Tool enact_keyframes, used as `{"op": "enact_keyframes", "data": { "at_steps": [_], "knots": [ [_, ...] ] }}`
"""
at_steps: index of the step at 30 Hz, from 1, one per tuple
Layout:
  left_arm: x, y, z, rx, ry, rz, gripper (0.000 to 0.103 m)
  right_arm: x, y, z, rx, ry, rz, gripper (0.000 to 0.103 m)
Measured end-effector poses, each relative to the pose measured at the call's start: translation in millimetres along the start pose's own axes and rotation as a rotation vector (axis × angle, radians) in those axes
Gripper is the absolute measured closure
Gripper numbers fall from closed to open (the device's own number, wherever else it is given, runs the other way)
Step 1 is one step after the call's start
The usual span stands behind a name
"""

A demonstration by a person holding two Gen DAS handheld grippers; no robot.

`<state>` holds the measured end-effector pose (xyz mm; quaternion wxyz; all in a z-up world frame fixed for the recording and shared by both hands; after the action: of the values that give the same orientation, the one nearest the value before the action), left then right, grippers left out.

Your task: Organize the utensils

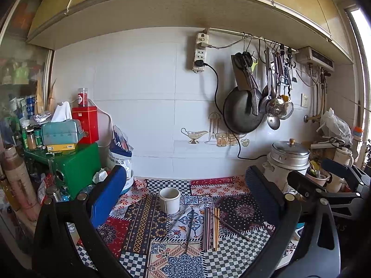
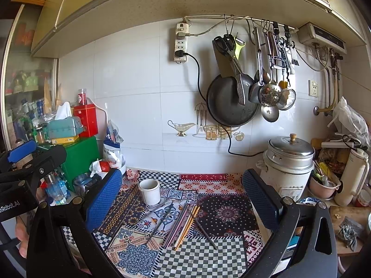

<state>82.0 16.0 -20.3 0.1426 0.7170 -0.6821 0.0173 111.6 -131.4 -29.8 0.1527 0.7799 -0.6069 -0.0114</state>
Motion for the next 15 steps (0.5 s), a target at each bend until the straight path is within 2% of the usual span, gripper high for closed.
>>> {"op": "enact_keyframes", "data": {
  "at_steps": [15],
  "knots": [
    [-9.1,0.6,-0.3,0.002,-0.006,-0.012,0.0,0.2,-1.7,0.4,-0.005,-0.009,-0.004,0.0]
  ]
}}
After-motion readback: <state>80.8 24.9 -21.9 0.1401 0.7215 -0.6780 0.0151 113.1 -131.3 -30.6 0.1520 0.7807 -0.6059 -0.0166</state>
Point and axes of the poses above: each gripper's, at about its wrist camera, not at the fingertips, and y roughly against the way its jaws point, x to its right, z to its underside, the point moved 8 cm from there along -y, roughly the way its jaws point, and after that the axes turned 11 degrees about y, right-handed, at the moved point
